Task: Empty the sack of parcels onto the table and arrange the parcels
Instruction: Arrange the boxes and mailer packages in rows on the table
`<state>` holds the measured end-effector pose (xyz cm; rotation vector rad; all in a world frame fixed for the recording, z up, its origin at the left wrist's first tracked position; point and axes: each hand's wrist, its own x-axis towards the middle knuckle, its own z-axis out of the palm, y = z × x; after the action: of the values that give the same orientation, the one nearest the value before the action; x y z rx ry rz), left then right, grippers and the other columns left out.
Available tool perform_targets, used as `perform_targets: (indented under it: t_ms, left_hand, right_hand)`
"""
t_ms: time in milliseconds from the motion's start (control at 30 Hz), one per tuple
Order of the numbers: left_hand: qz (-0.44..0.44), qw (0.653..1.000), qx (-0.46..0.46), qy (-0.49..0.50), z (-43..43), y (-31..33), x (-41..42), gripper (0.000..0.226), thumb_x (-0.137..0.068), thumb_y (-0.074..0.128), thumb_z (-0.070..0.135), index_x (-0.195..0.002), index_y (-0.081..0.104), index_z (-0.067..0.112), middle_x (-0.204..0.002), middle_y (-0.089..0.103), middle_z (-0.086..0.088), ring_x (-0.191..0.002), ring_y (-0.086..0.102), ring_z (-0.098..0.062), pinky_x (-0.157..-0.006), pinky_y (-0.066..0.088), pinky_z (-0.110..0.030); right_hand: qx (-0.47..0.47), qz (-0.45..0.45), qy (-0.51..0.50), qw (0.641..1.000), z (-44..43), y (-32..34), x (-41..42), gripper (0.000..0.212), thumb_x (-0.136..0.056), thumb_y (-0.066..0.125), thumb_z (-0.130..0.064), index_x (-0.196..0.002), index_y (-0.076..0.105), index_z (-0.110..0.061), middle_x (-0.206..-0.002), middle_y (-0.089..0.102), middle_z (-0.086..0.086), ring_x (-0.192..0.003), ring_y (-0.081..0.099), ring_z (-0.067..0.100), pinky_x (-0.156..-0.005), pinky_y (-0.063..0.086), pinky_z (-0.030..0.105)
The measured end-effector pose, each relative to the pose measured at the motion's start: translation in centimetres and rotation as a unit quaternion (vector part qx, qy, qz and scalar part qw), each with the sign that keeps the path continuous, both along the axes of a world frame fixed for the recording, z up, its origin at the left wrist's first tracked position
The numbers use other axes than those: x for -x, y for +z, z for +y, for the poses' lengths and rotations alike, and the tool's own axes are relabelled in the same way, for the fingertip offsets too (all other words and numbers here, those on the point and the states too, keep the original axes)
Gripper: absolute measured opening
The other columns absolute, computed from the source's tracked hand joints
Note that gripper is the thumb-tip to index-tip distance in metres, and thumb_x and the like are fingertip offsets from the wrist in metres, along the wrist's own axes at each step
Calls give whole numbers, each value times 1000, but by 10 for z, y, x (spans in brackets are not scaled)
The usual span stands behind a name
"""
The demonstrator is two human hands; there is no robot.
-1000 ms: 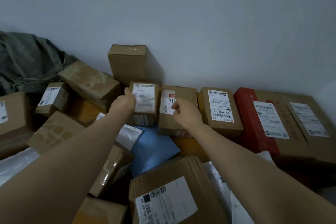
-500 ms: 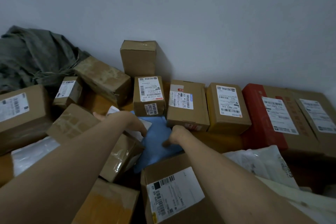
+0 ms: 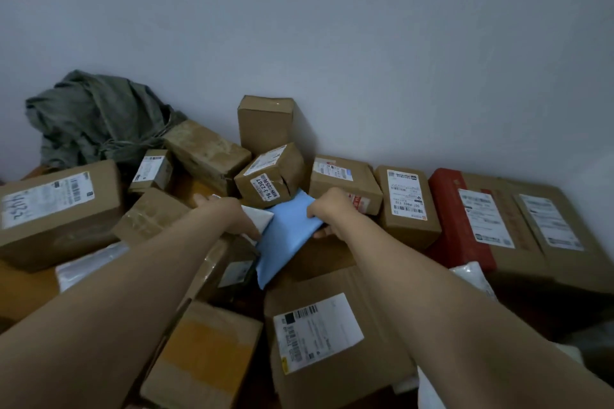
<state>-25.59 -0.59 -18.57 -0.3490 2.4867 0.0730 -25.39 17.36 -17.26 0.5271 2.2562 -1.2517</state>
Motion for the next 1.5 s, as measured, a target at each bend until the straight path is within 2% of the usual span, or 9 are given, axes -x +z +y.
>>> perform_targets:
  t_ms: [300, 433, 467, 533, 600, 800, 967, 1200, 1500]
  left_hand:
    - [56, 992, -54, 101, 6, -3, -31, 77, -82, 67, 40, -143, 33, 7, -142, 40, -17, -127, 43, -31, -105, 41, -40]
    - [-43, 984, -78, 156, -29, -71, -16, 97, -63, 44, -36, -148, 15, 1, -150, 26, -22, -136, 32, -36, -109, 34, -44]
    - [-20, 981, -71, 178, -31, -85, -5, 110, -68, 77, 17, -149, 5, 3, -153, 17, -25, -138, 25, -42, -110, 30, -51]
    - [30, 964, -58, 257, -20, -68, -16, 155, -34, 46, 94, -150, -8, 8, -155, -7, -27, -141, 1, -50, -111, 18, -61]
    - [47, 956, -76, 281, -6, -24, -46, 140, -56, 57, 83, -150, -13, 7, -154, -19, -25, -142, -11, -46, -112, 10, -60]
    - [85, 954, -75, 278, -20, -13, -44, 128, -71, 60, 73, -149, -14, 3, -154, -19, -24, -142, -16, -41, -114, 6, -56]
    - [111, 937, -115, 312, -43, -21, -29, 130, -70, 62, 72, -148, -17, 2, -155, -21, -21, -143, -19, -39, -115, 3, -55]
    - [159, 966, -34, 200, -61, -34, -8, 114, -79, 57, 64, -150, -11, 6, -154, -24, -19, -142, -24, -34, -112, -7, -59]
    - [219, 899, -324, 198, -24, -44, 48, 39, -90, 44, 14, -128, 47, 3, -127, 53, -16, -110, 52, -31, -84, 41, -34]
  right_hand:
    - [-237, 129, 302, 914, 11, 99, -21, 12, -71, 61, -3, -83, 63, -2, -82, 56, 12, -67, 54, 23, -50, 45, 26]
    - [-242, -26, 480, 843, -1, 99, -55, 34, -77, 64, -4, -110, 58, -6, -103, 56, 6, -88, 57, 19, -70, 53, 31]
    - [-237, -77, 504, 827, -6, 90, -61, 34, -78, 66, -4, -109, 54, -9, -109, 56, 7, -92, 58, 21, -75, 55, 32]
    - [-240, -135, 548, 790, -15, 71, -66, 28, -78, 72, -11, -100, 55, -15, -116, 58, 8, -101, 60, 23, -78, 56, 33]
    - [-234, -163, 567, 773, -20, 60, -63, 25, -77, 76, -27, -95, 61, -18, -113, 62, 3, -103, 62, 20, -80, 54, 33]
    - [-220, -105, 499, 832, -43, 42, -15, 25, -86, 66, -26, -99, 68, -5, -99, 73, 9, -69, 59, 13, -59, 44, 23]
    - [-248, 210, 350, 879, -78, -2, 24, 33, -88, 60, -16, -121, 57, -16, -123, 54, 8, -108, 55, 24, -88, 52, 36]
    - [-274, 162, 296, 901, -109, -51, 64, 75, -86, 63, -43, -147, 17, -39, -156, -12, 14, -142, -1, 45, -110, 29, 57]
    - [-191, 157, 253, 935, -87, -66, 69, 81, -87, 60, -16, -151, 12, -29, -157, -19, 12, -130, 41, 37, -102, 43, 39]
